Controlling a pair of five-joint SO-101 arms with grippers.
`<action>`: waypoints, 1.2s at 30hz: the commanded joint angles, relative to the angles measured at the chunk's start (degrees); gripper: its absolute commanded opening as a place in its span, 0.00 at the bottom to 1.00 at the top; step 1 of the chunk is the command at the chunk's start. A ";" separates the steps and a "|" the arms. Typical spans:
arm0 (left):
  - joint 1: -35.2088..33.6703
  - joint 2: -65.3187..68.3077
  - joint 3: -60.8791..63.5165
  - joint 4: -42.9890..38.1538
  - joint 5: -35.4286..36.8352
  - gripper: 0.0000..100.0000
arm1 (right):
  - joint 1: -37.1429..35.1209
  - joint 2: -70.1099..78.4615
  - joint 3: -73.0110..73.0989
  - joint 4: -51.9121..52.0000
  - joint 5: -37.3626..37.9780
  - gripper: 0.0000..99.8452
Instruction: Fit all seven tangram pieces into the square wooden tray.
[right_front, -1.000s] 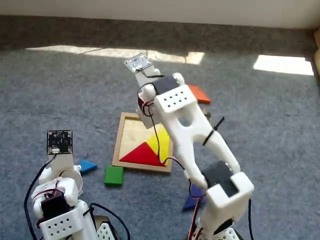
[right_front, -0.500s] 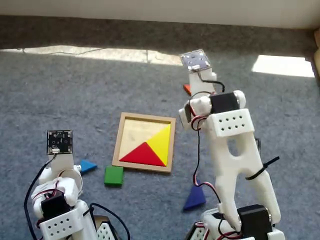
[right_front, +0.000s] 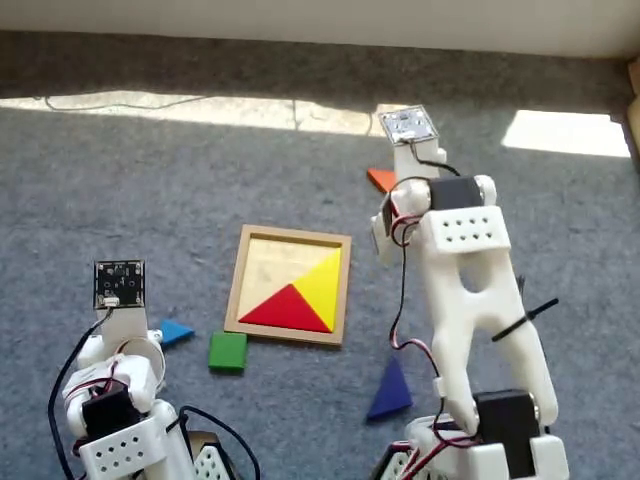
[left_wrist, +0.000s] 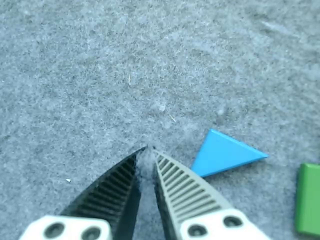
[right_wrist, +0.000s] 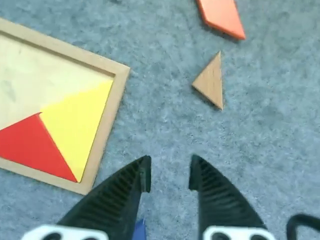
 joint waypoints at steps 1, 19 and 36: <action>-0.66 -1.98 -0.48 -0.88 -0.26 0.01 | 0.66 6.55 -1.10 -2.33 0.70 0.22; -0.66 -1.98 -0.48 -0.88 -0.26 0.01 | 3.56 27.47 -17.54 -5.93 7.21 0.22; -0.66 -1.98 -0.48 -0.88 -0.26 0.01 | 5.58 30.99 -17.63 -12.62 11.60 0.22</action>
